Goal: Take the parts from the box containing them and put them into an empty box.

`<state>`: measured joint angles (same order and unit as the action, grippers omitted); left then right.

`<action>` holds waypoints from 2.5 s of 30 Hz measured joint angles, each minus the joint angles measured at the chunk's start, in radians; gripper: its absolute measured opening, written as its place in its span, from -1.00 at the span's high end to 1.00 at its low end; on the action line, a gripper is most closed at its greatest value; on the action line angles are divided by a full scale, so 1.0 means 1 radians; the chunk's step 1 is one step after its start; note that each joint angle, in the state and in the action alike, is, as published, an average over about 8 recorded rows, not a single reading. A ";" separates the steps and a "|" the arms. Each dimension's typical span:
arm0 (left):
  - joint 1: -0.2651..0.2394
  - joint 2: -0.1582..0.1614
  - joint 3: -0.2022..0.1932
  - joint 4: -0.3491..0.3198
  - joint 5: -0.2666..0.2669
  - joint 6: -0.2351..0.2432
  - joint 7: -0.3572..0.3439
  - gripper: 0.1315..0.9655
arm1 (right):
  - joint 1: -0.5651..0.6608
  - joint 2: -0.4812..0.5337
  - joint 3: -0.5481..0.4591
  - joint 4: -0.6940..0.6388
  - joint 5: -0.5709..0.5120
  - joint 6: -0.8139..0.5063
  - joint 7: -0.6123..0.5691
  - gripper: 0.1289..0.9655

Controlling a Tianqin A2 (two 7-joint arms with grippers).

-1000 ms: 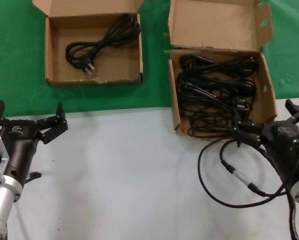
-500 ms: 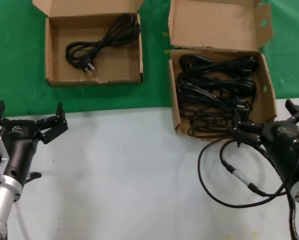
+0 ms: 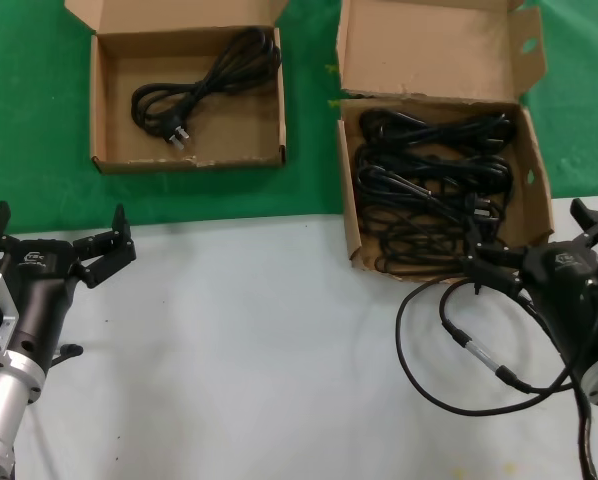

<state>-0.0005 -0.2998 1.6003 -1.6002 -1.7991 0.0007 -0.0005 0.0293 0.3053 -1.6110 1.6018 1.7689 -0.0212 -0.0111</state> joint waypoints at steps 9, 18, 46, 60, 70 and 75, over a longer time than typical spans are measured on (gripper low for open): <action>0.000 0.000 0.000 0.000 0.000 0.000 0.000 -1.00 | 0.000 0.000 0.000 0.000 0.000 0.000 0.000 -1.00; 0.000 0.000 0.000 0.000 0.000 0.000 0.000 -1.00 | 0.000 0.000 0.000 0.000 0.000 0.000 0.000 -1.00; 0.000 0.000 0.000 0.000 0.000 0.000 0.000 -1.00 | 0.000 0.000 0.000 0.000 0.000 0.000 0.000 -1.00; 0.000 0.000 0.000 0.000 0.000 0.000 0.000 -1.00 | 0.000 0.000 0.000 0.000 0.000 0.000 0.000 -1.00; 0.000 0.000 0.000 0.000 0.000 0.000 0.000 -1.00 | 0.000 0.000 0.000 0.000 0.000 0.000 0.000 -1.00; 0.000 0.000 0.000 0.000 0.000 0.000 0.000 -1.00 | 0.000 0.000 0.000 0.000 0.000 0.000 0.000 -1.00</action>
<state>-0.0005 -0.2998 1.6003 -1.6002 -1.7991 0.0007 -0.0005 0.0293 0.3053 -1.6110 1.6018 1.7689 -0.0212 -0.0111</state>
